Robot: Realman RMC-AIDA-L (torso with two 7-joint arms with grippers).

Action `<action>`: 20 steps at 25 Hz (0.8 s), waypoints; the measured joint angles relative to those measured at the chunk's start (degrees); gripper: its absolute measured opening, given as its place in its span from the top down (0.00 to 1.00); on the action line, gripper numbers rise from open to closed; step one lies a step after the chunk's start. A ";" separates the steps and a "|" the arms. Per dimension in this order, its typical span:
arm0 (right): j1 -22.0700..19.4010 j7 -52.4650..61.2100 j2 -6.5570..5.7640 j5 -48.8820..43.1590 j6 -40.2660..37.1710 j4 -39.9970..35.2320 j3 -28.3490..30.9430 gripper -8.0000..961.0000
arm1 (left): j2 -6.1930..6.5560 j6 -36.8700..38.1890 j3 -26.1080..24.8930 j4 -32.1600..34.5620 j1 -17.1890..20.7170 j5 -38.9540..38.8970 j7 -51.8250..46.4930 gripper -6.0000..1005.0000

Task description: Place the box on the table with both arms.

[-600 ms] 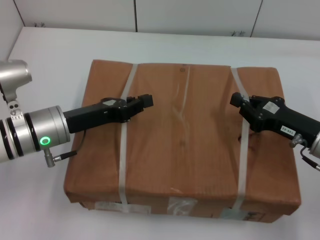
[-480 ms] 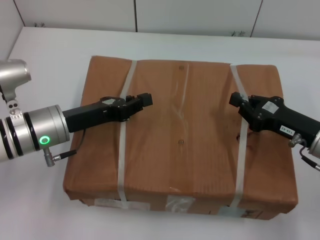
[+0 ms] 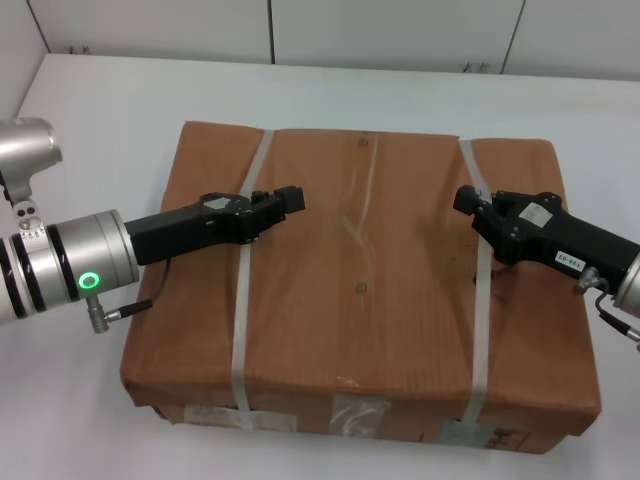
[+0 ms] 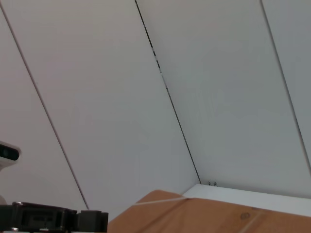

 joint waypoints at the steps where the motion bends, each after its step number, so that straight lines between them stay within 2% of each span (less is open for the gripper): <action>1: 0.03 0.00 0.00 0.00 0.00 0.00 -0.01 0.97 | 0.00 0.00 0.01 0.00 0.00 0.00 0.06 0.90; 20: 0.40 -0.03 0.12 0.04 1.14 0.88 -0.02 0.97 | -0.85 -0.70 0.01 -0.05 0.00 0.10 1.52 0.90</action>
